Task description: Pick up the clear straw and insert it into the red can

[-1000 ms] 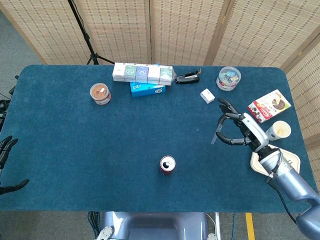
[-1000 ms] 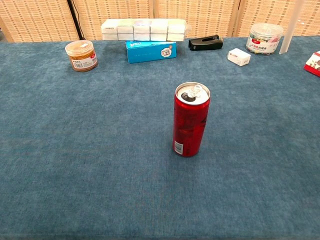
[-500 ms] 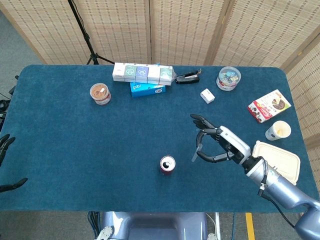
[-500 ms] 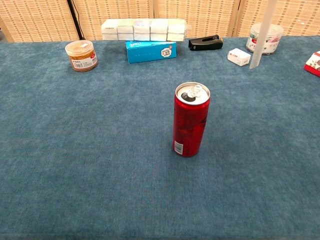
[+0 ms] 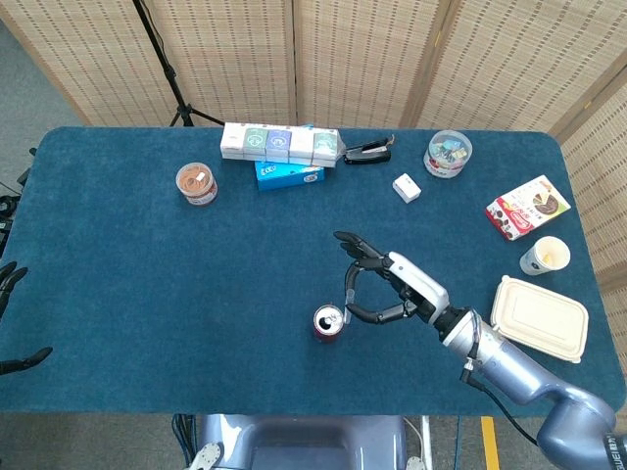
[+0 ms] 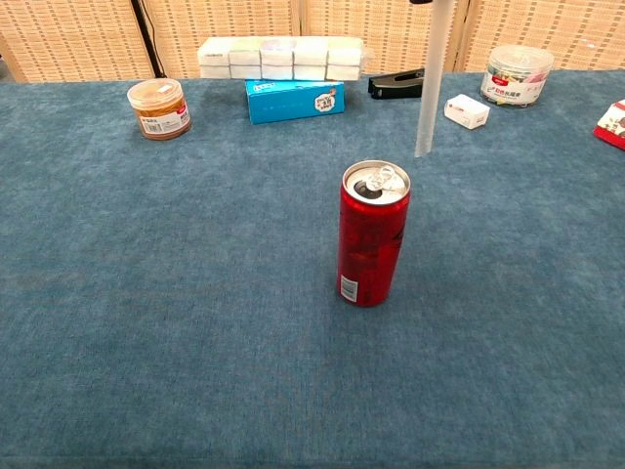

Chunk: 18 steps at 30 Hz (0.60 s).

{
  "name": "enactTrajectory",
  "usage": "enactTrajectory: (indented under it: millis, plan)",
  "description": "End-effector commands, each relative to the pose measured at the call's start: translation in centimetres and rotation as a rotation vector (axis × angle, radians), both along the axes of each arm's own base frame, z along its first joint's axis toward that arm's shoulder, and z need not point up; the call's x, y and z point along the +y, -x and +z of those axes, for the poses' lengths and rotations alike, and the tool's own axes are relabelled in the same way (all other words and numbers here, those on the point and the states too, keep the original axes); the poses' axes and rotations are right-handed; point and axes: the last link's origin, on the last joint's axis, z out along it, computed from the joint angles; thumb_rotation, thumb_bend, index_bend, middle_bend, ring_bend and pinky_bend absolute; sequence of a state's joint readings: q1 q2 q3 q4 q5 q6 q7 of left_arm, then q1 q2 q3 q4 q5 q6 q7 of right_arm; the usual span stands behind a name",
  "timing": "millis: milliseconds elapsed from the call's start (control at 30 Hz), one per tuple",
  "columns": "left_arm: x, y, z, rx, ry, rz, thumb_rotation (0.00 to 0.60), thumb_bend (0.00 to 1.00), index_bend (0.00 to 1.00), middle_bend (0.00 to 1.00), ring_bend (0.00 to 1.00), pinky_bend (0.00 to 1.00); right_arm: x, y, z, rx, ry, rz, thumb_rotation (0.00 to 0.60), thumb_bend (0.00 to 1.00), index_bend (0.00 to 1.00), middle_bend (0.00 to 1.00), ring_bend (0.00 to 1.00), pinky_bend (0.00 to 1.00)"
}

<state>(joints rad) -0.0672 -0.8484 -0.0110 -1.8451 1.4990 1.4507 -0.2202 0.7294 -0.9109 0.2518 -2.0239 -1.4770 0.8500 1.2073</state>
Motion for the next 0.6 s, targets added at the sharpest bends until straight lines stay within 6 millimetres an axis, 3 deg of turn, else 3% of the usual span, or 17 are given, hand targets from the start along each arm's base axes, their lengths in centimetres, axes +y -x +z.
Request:
enactTrajectory:
  millis: [33, 600]
  plan:
    - [0.03, 0.02, 0.0, 0.0, 0.001, 0.002, 0.6, 0.09, 0.0, 0.0, 0.0, 0.0, 0.02, -0.4, -0.51, -0.003, -0.003, 0.006, 0.6, 0.67, 0.59, 0.0, 0.0, 0.0]
    - [-0.04, -0.25, -0.46, 0.01, 0.012, -0.002, 0.6, 0.09, 0.0, 0.0, 0.0, 0.0, 0.1, -0.14, -0.46, -0.017, -0.006, -0.007, 0.6, 0.67, 0.59, 0.0, 0.0, 0.0]
